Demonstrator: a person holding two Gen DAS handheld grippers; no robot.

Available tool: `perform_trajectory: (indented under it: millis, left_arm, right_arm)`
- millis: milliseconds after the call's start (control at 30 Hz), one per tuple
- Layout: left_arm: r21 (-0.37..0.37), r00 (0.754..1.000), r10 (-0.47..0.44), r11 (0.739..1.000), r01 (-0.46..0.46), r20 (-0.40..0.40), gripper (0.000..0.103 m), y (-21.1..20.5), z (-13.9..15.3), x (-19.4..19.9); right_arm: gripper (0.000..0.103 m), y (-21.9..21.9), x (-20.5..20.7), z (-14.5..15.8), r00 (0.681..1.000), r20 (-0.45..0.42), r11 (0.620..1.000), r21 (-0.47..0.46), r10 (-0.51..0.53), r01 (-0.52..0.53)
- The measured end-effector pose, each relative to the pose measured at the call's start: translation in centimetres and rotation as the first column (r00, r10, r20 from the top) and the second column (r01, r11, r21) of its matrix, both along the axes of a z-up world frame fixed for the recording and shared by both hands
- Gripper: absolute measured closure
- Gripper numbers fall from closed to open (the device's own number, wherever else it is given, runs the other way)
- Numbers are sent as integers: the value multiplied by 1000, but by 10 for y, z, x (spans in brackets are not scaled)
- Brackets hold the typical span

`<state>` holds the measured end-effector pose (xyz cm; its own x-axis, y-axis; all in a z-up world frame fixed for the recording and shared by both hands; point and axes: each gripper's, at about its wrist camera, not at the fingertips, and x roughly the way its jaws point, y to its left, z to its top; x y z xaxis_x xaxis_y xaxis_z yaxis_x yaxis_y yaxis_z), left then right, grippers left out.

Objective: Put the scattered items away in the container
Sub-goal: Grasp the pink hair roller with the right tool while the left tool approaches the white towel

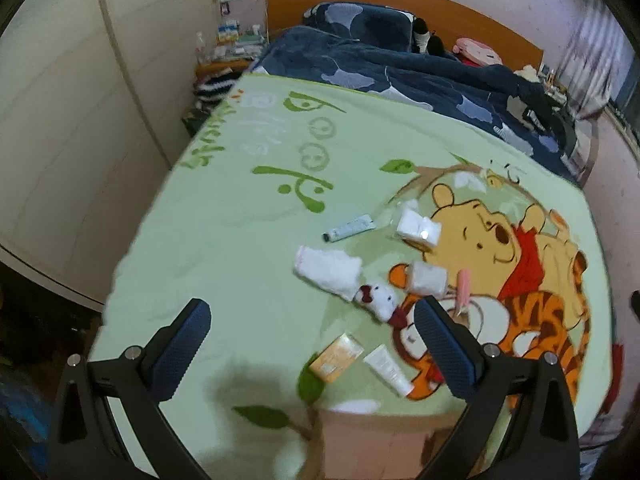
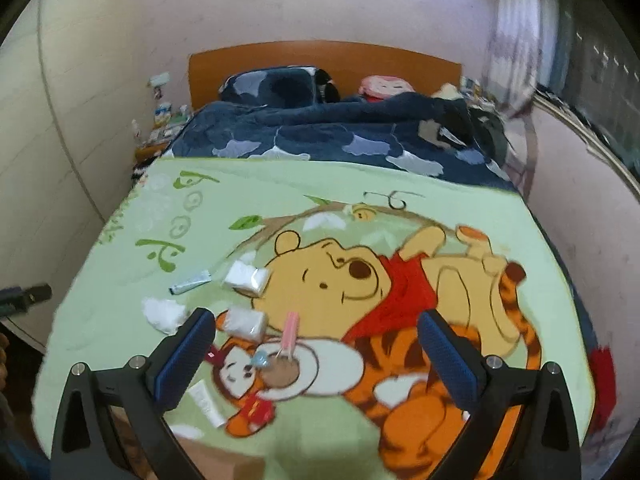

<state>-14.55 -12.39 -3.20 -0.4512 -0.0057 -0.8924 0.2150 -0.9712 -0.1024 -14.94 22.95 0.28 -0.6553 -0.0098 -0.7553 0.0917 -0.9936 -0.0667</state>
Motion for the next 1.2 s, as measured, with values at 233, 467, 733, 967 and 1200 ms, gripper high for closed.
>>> perform_trajectory:
  millis: [233,467,733,967,1200]
  left_arm:
    - [-124,985,-146,980,157,92,0,6,-78,-56]
    - [-125,957,-259,953,275,133,0,6,-152,-60]
    - [-106,902,-371,910,400,223,0,20,-210,-35]
    - [-147,907,-360,907,395,219,0,33,-230,-46]
    - [-180,942,-305,928,327,142,1,29,-244,-91]
  right_arm:
    - [0,-22,-63,-97,982,132,989,34,135,-141]
    - [0,-25,-52,-195,928,275,963,19,254,-269]
    - [0,-37,17,-256,817,399,870,87,415,-485]
    - [0,-33,-26,-253,882,339,934,25,328,-357]
    - [0,-30,-104,-284,932,328,981,56,155,-183]
